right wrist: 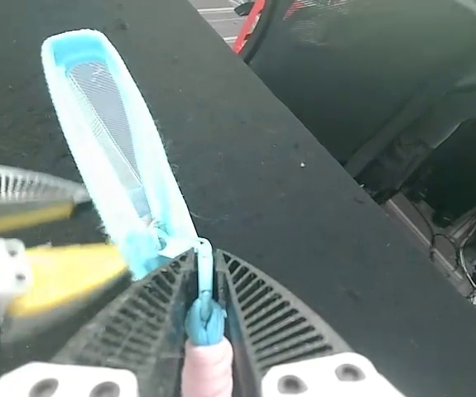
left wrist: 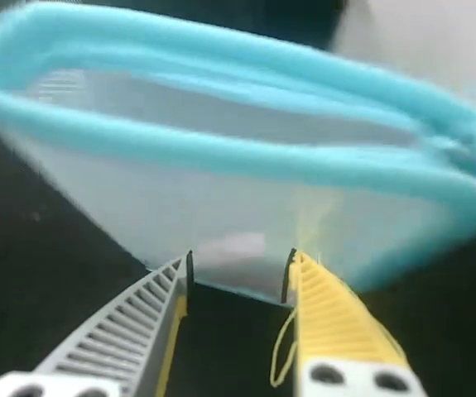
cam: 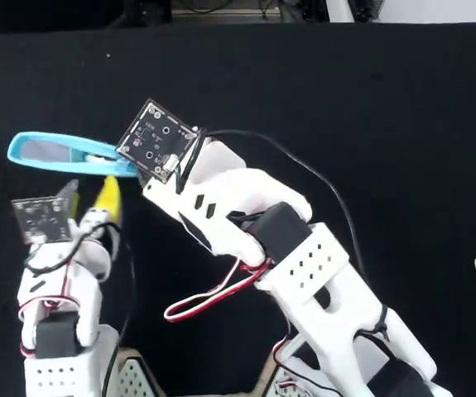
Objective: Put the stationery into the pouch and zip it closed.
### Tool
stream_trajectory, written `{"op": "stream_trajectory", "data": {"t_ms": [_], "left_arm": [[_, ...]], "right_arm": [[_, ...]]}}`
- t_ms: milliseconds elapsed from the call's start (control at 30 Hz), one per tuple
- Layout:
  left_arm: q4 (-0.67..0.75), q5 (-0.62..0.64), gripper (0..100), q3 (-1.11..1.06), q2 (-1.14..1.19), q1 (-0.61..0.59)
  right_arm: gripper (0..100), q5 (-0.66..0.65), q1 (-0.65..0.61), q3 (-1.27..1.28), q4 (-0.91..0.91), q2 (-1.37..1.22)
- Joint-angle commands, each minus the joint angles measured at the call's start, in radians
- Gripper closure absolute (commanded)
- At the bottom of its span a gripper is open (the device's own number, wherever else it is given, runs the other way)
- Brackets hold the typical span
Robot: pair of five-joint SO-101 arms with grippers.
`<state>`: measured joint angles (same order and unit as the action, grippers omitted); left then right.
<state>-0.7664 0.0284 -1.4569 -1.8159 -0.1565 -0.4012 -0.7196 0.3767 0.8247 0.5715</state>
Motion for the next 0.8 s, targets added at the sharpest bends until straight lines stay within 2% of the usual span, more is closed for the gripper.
{"op": "stream_trajectory", "data": {"t_ms": [0,67,133,333,433,533,767], "left_arm": [[-0.106,0.006,80,0.111,-0.006,0.199],[-0.089,0.044,80,0.097,-0.006,0.257],[-0.012,0.072,78,0.051,-0.006,0.274],[0.361,0.152,77,-0.159,-0.006,0.189],[0.485,0.169,77,-0.222,-0.006,0.156],[0.534,0.163,77,-0.242,-0.006,0.134],[0.535,0.161,77,-0.240,-0.006,0.048]], "right_arm": [[98.8,0.003,-0.006,-0.004,-0.025,0.042],[98.8,0.003,-0.005,-0.002,-0.025,0.042],[98.8,0.003,-0.005,0.005,-0.025,0.044],[98.8,0.003,-0.005,0.007,-0.026,0.044],[98.8,0.003,-0.005,0.007,-0.026,0.044],[98.8,0.003,-0.005,0.007,-0.026,0.044],[98.8,0.003,-0.005,0.007,-0.031,0.042]]}}
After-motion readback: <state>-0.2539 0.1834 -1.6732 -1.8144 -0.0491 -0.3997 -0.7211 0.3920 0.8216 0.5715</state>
